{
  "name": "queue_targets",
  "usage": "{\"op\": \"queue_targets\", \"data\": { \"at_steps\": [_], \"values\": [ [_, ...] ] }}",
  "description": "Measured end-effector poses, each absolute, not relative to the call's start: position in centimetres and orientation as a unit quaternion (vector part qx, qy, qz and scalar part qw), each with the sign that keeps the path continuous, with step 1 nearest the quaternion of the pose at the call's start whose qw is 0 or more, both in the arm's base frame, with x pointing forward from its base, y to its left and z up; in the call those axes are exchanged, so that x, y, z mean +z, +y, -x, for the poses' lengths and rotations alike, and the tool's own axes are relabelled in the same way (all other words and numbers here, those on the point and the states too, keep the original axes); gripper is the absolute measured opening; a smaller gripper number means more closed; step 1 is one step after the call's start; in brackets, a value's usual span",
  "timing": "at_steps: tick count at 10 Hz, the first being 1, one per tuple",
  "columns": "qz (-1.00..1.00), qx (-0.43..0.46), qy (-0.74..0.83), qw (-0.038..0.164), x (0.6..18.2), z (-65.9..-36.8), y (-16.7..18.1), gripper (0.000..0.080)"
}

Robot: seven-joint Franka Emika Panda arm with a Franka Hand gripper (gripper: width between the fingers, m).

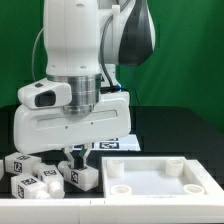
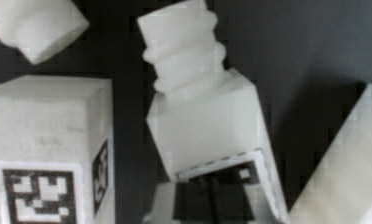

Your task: Assemble one leg

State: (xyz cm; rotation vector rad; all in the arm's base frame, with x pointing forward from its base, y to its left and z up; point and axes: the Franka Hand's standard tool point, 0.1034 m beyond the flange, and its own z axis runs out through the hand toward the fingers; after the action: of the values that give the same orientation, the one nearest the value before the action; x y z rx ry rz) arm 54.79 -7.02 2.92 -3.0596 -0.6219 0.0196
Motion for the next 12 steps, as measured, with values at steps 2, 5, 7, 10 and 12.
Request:
{"op": "queue_targets", "data": {
  "at_steps": [2,5,7,10,12],
  "values": [
    [0.974,0.003,-0.227,0.009,3.32,-54.67,-6.64,0.0001],
    [0.971,0.003,-0.238,0.009,3.26,-54.61,-6.48,0.0314],
    [0.971,0.008,-0.238,0.011,2.94,-54.41,-6.50,0.0451],
    [0.971,-0.001,-0.239,0.007,2.91,-54.53,-6.45,0.0645],
    [0.971,-0.001,-0.239,0.006,2.91,-54.53,-6.48,0.0649]
  ]
}}
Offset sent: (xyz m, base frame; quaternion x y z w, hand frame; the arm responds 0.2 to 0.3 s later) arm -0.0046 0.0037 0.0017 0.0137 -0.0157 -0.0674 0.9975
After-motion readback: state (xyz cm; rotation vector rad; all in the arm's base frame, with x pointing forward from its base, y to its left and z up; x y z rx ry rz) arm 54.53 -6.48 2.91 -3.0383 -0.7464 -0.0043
